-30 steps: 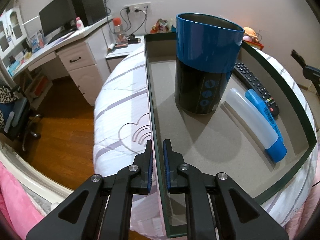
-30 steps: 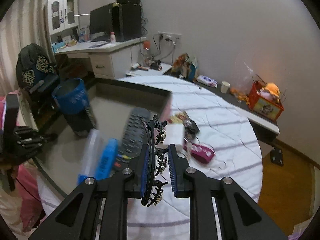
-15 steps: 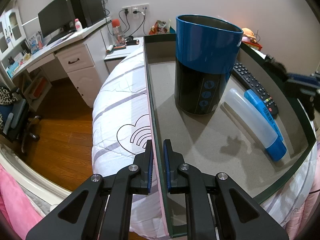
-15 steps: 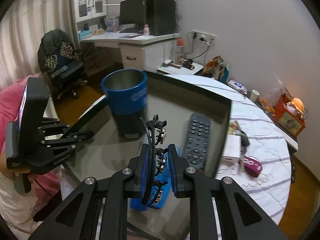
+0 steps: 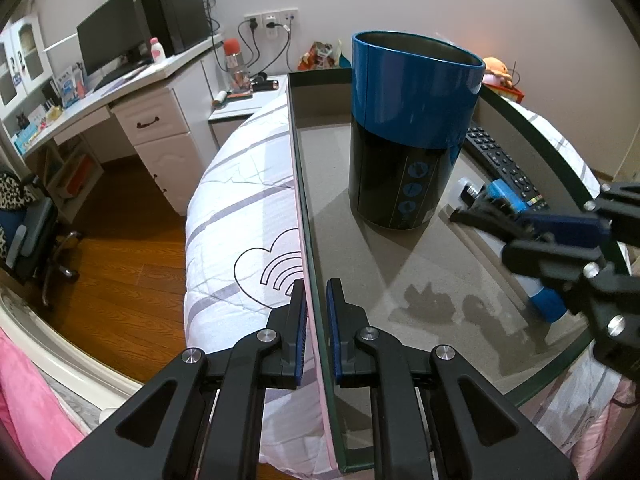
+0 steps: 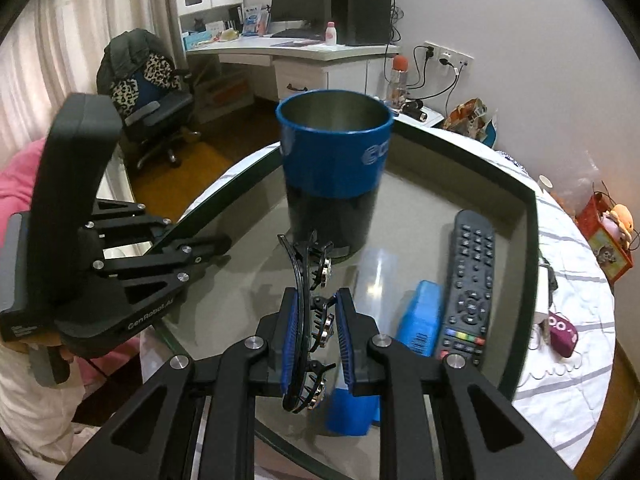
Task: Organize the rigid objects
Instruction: 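Carry the hair clip into the box and release it beside the tube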
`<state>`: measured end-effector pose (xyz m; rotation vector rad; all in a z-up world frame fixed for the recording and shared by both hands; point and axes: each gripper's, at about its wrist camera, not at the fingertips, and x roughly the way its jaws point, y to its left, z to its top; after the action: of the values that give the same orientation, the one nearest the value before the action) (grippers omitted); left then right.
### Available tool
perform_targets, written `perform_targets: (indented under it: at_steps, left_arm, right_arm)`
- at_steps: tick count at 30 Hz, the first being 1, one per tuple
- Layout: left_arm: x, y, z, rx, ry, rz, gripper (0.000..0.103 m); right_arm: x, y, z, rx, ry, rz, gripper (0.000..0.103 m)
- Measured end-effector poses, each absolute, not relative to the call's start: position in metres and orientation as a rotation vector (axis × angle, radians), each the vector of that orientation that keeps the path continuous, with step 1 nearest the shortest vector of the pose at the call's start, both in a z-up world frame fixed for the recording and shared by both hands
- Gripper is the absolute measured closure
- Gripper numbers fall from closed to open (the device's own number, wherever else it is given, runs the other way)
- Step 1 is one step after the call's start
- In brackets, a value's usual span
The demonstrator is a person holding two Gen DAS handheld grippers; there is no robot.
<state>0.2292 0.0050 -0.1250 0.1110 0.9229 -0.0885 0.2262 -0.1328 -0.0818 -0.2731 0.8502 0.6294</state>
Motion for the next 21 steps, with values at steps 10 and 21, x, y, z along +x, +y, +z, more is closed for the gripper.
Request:
perform_targets:
  at_steps: [10, 21]
  left_arm:
    - [0.228, 0.004, -0.125, 0.11, 0.923, -0.089, 0.095]
    - [0.227, 0.003, -0.126, 0.11, 0.923, -0.089, 0.095]
  right_arm:
    - [0.232, -0.123, -0.095, -0.26, 0.886, 0.609, 0.084]
    - [0.231, -0.122, -0.098, -0.221, 0.877, 0.588, 0.084]
